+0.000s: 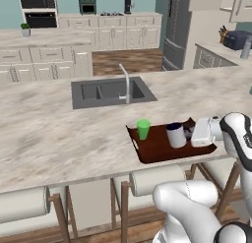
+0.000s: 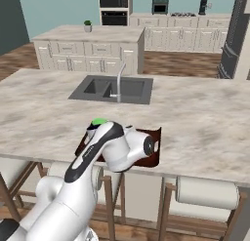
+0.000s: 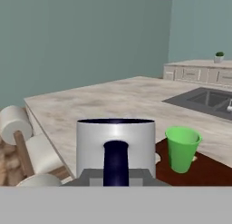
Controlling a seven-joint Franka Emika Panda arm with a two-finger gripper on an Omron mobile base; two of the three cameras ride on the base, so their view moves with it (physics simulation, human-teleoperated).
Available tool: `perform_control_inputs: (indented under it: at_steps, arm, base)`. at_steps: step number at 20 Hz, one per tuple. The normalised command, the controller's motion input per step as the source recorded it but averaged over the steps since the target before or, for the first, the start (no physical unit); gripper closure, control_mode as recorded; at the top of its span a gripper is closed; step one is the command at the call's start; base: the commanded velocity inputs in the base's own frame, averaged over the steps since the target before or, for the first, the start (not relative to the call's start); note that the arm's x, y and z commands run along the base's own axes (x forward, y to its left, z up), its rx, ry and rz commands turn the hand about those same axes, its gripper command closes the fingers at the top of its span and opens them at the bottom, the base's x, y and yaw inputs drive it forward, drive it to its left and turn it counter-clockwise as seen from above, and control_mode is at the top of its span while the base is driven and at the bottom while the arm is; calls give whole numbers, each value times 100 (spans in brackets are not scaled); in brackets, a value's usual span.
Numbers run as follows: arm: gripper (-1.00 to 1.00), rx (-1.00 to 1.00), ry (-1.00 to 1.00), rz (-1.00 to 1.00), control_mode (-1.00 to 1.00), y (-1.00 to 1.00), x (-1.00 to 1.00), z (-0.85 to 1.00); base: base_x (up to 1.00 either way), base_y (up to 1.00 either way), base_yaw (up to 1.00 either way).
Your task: There is a tray on the dining counter. Grab the cup, mug, and pitcher and place them on the tray. The pitcher may be placed next to the tray if it cannot fit the tray.
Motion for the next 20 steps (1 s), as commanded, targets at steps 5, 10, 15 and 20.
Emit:
perform_control_inputs:
  at_steps: [5,10,15,20]
  arm:
    - [100,0,-2,1,-100,5,10,-21]
    - [100,0,-1,2,-100,13,11,-11]
    - [100,0,0,4,-100,20,31,-8]
    - [100,0,0,6,-100,21,24,-8]
  base:
    - [0,0,0]
    - [0,0,0]
    - [0,0,0]
    - [0,0,0]
